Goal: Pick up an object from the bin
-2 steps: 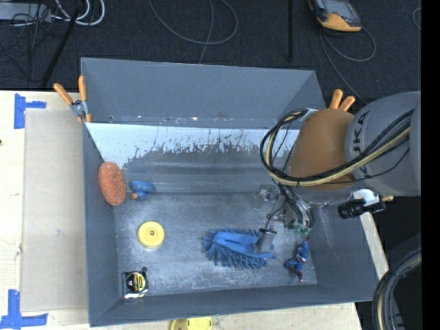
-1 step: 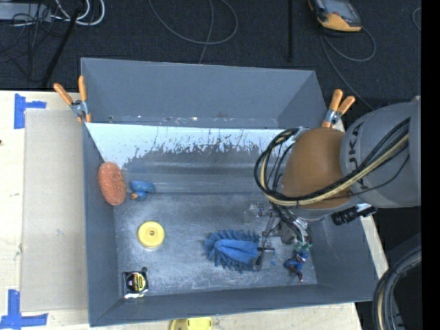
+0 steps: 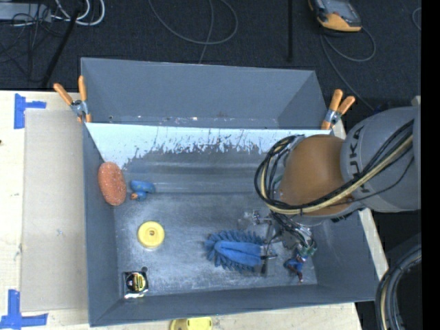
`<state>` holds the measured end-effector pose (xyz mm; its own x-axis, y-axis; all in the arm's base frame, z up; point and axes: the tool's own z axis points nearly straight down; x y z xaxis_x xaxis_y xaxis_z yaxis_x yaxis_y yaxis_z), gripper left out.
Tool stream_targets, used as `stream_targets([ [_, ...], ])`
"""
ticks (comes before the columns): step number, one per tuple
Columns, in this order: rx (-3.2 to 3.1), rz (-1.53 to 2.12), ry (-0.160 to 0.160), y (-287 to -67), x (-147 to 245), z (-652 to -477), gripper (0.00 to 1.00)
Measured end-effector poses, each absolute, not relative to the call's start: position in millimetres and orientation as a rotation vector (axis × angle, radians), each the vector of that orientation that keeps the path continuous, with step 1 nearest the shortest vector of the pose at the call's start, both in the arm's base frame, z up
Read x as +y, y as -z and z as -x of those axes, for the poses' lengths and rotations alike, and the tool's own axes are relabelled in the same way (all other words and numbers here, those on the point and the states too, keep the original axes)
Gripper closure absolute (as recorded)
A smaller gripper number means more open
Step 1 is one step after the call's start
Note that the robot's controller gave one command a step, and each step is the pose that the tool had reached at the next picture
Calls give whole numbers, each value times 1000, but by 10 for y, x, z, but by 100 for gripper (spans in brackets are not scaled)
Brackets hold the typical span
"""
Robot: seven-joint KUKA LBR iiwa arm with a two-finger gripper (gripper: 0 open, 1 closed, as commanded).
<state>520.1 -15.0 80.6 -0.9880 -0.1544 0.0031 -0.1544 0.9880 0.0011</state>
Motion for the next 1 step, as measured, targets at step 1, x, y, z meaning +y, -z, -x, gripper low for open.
stream_targets([
  [1,-3137,-84,0,-693,78,-5056,100],
])
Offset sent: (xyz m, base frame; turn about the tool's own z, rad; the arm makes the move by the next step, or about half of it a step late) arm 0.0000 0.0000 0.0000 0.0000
